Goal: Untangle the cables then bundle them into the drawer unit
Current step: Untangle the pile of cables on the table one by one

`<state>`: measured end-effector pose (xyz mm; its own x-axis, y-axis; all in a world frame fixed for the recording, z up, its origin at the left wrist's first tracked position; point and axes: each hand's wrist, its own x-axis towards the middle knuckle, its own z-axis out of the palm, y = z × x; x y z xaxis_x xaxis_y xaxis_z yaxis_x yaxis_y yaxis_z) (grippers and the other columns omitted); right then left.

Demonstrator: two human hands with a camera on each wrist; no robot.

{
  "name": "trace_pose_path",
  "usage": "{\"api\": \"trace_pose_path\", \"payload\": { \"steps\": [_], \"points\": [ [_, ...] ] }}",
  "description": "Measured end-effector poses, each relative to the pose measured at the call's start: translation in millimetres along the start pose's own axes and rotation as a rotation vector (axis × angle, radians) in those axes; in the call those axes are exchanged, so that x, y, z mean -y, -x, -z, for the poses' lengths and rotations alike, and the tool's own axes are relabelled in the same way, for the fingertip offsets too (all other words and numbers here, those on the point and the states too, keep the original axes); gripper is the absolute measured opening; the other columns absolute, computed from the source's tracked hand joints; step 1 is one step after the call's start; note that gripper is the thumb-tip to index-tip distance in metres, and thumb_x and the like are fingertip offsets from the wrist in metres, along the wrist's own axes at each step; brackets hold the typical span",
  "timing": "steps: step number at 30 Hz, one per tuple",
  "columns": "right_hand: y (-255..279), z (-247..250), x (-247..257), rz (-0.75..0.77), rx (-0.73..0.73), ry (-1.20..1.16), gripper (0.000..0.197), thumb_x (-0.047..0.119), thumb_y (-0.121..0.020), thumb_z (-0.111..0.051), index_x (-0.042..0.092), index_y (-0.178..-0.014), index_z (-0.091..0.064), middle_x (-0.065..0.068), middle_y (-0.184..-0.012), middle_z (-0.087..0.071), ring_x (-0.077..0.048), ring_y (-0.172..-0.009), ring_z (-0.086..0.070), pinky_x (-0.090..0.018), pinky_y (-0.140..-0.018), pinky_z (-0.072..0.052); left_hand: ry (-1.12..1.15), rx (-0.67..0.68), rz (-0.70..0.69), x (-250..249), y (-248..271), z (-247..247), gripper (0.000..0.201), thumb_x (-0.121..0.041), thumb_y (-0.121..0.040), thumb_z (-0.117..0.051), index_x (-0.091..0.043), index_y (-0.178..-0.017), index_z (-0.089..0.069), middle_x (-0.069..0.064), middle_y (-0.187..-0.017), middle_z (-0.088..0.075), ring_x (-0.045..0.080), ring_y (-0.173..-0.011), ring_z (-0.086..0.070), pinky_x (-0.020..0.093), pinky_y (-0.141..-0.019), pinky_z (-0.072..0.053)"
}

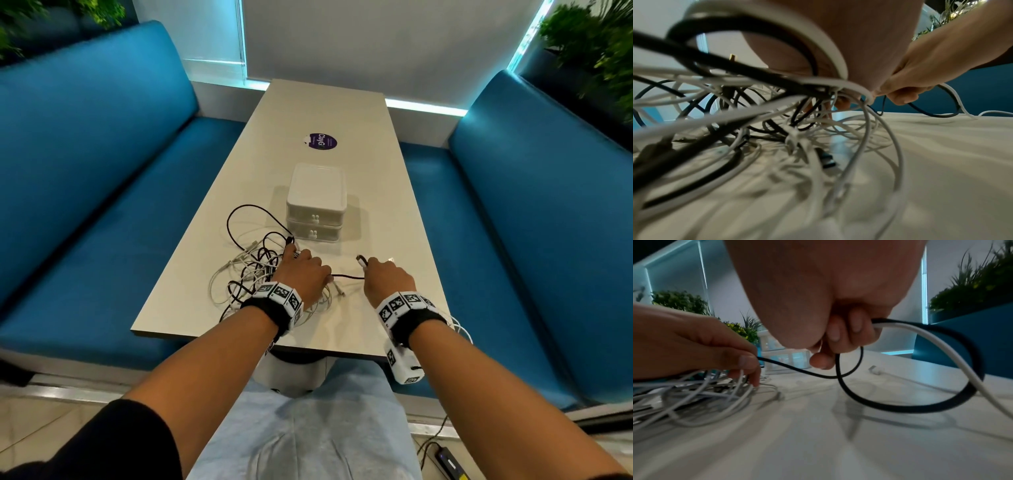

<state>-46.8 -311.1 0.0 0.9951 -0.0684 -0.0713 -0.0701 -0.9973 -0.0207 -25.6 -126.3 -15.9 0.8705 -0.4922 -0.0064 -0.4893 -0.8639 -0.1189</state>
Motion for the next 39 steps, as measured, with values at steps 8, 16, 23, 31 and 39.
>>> {"api": "trace_pose_path", "payload": {
  "steps": [8, 16, 23, 31, 39],
  "points": [
    [4, -2, 32, 0.155, 0.071, -0.376, 0.030, 0.026, -0.095, -0.042, 0.011, -0.120, -0.051, -0.014, -0.105, -0.067, -0.035, -0.097, -0.062, -0.036, -0.074, -0.045, -0.029, 0.028, -0.006, -5, 4, 5, 0.022, -0.030, -0.092, -0.052, -0.024, -0.110, -0.065, -0.001, -0.106, -0.065, 0.027, -0.115, -0.050, 0.057, -0.109, -0.020],
    [3, -8, 29, 0.240, 0.200, -0.332, 0.025, 0.029, -0.103, -0.036, 0.012, -0.111, -0.053, -0.016, -0.101, -0.067, -0.036, -0.092, -0.062, -0.042, -0.077, -0.050, 0.005, -0.008, -0.013, -1, 6, 3, 0.020, -0.027, -0.098, -0.047, -0.023, -0.112, -0.062, -0.004, -0.107, -0.066, 0.024, -0.117, -0.051, 0.057, -0.112, -0.018],
    [-1, 1, 16, 0.243, 0.035, -0.009, 0.025, 0.034, -0.103, -0.032, 0.019, -0.114, -0.049, -0.011, -0.092, -0.063, -0.033, -0.079, -0.062, -0.034, -0.061, -0.044, -0.010, -0.050, -0.007, 0, 7, 2, 0.035, -0.037, -0.103, -0.036, -0.021, -0.106, -0.067, -0.004, -0.107, -0.067, 0.022, -0.116, -0.051, 0.056, -0.111, -0.019],
    [-4, 11, -24, -0.009, 0.062, 0.118, 0.028, 0.021, -0.100, -0.033, 0.020, -0.119, -0.054, -0.006, -0.099, -0.061, -0.026, -0.082, -0.062, -0.032, -0.065, -0.043, -0.037, 0.029, 0.048, 5, 3, 7, 0.039, -0.046, -0.101, -0.037, -0.026, -0.105, -0.071, -0.008, -0.111, -0.066, 0.025, -0.119, -0.047, 0.058, -0.109, -0.015],
    [1, 3, -5, -0.119, 0.085, -0.098, 0.028, 0.020, -0.099, -0.037, 0.011, -0.125, -0.045, -0.014, -0.114, -0.061, -0.034, -0.102, -0.062, -0.036, -0.072, -0.042, -0.042, 0.025, 0.030, -3, 3, 4, 0.035, -0.041, -0.103, -0.040, -0.027, -0.110, -0.072, -0.006, -0.114, -0.067, 0.025, -0.123, -0.047, 0.059, -0.113, -0.013]
  ]
}}
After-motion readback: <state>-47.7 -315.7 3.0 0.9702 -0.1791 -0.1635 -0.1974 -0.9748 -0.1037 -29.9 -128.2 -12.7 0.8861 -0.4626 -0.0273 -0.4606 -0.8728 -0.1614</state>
